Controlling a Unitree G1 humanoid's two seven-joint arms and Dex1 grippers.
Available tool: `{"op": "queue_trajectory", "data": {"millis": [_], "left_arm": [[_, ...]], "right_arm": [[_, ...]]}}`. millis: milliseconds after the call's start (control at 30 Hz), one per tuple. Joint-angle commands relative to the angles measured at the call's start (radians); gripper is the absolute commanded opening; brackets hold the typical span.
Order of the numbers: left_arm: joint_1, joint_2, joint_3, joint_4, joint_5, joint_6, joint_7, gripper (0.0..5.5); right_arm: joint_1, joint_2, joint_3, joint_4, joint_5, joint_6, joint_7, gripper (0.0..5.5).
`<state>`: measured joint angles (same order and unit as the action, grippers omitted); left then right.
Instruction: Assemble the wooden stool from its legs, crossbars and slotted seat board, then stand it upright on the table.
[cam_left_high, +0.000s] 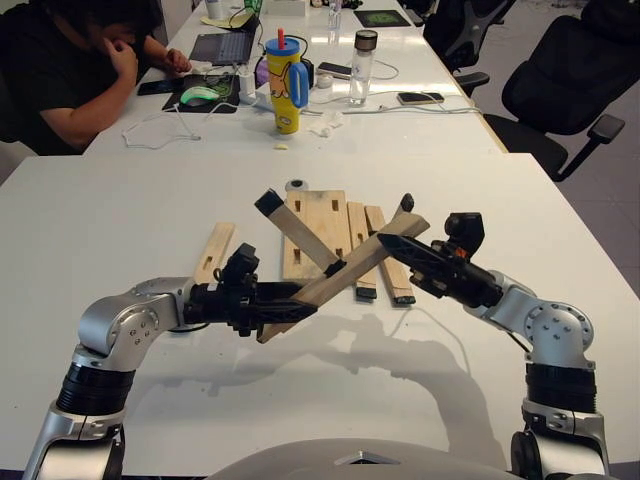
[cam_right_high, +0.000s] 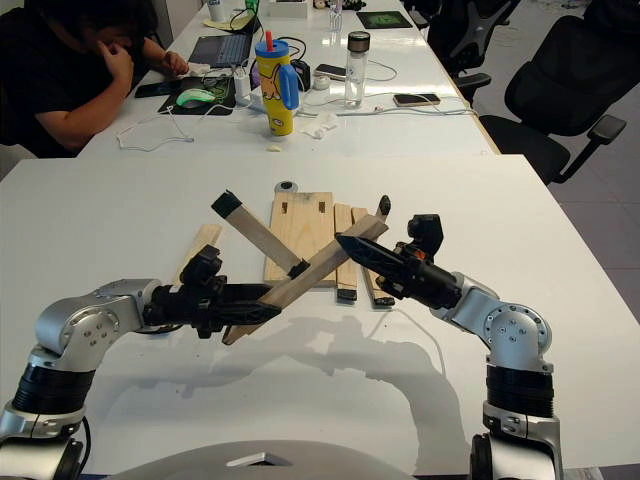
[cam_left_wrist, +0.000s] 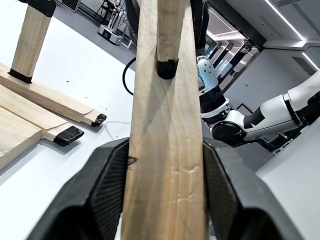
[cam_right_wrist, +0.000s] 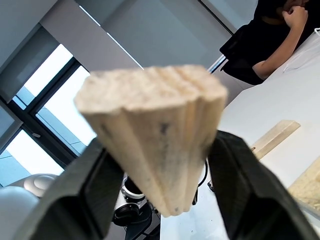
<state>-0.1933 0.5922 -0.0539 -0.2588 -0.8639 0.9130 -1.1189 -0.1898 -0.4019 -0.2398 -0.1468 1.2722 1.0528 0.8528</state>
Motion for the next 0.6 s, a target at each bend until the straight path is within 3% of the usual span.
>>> {"op": "queue_trajectory", "data": {"millis": [33,300,367,600], "left_arm": [[-0.006,0.007,-0.026,-0.025,0.048,-0.051,0.007,2.06],[-0.006,0.002,0.016,0.010,0.030,-0.040,0.049,3.38],[0.027,0.044,-0.001,0.016,0.096,-0.089,0.038,3.70],[0.099,0.102,0.000,0.123,0.319,-0.357,0.038,3.72]], "right_arm": [[-0.003,-0.018,0.001,-0.006,0.011,0.008,0.009,2.19],[0.005,-0.027,-0.006,0.001,-0.016,-0.025,0.028,2.19],[-0.001,-0.050,-0.030,0.019,-0.014,-0.026,0.038,2.19],[-0.033,-0.247,-0.120,0.119,-0.038,-0.013,0.138,2.17]]}}
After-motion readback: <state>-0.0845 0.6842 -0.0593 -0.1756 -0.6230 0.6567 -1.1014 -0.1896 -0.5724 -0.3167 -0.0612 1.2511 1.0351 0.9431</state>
